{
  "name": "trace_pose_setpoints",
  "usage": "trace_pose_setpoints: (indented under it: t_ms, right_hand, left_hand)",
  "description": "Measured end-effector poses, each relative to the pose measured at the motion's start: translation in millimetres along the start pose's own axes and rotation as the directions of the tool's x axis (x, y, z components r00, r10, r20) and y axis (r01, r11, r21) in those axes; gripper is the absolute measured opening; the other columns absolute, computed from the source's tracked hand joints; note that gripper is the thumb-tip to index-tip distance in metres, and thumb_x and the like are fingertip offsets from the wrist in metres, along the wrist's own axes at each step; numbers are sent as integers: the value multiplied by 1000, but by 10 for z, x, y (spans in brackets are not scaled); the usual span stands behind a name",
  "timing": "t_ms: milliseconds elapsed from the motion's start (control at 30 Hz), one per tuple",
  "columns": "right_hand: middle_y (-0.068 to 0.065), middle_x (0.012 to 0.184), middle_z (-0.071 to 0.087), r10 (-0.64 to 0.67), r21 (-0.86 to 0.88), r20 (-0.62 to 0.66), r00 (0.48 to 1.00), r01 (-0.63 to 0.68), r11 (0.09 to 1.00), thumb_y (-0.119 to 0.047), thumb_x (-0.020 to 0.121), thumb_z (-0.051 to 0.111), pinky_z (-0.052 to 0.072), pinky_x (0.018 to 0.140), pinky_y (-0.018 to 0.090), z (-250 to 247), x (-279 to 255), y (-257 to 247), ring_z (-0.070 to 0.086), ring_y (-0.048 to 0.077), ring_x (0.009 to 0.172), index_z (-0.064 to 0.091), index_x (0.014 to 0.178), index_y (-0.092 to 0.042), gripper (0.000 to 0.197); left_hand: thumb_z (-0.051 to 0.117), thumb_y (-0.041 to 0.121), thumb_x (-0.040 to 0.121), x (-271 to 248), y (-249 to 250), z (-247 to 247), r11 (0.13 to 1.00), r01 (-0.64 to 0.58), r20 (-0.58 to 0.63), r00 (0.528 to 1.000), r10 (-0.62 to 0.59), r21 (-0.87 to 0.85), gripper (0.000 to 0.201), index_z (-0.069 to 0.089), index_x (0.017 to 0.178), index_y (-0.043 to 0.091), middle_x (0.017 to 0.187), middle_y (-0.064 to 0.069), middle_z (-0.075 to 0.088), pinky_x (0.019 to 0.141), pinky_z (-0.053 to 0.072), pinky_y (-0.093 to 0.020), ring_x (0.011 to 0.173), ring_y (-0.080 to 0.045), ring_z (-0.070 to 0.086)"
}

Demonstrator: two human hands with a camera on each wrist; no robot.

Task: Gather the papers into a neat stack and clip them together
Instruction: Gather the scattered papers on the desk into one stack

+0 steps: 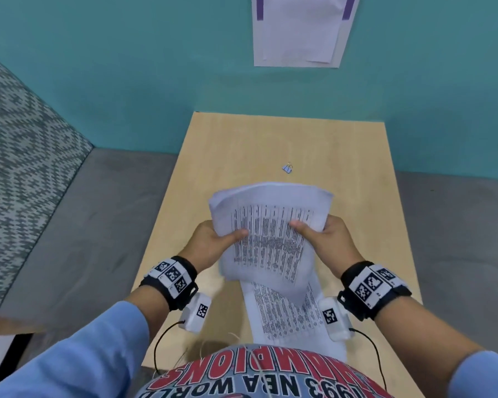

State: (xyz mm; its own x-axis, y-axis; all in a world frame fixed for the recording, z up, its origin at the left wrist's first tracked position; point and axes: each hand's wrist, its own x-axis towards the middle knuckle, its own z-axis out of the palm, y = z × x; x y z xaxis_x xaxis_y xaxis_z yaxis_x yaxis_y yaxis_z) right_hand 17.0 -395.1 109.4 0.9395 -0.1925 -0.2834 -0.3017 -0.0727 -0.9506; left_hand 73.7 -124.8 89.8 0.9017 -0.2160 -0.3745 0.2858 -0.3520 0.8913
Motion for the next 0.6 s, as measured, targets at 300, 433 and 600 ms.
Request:
trace_pose_setpoints:
  t_ms: [300,433,600]
  right_hand:
    - [17,140,51,538,-846,-149,830,-388,365,-83,57,78,54,96,44,-90,12,1188,61,34,120,46,136,-5,116]
    - [15,137,50,436,-904,-245,866,-367,220,-84,49,80,53,99,48,172,-170,1520,54,34,127,43,138,-7,123]
    - [15,117,62,415,-784,-111,903,-336,521,-42,75,89,58,84,40,298,-206,1654,64,30,98,51,118,-9,66]
  left_hand:
    - [86,28,89,-198,-388,-1168,991,128,-383,915,-128,-27,23,82,104,11,100,-6,83,86,65,-41,96,-24,80]
    - [84,19,91,-405,-605,-1508,983,180,-461,875,-149,23,20,79,106,7,95,-3,80,89,63,-40,84,-18,75]
    - [83,14,90,-483,-726,-1598,980,198,-449,874,-188,-26,8,79,95,20,76,17,81,87,59,-33,79,-7,75]
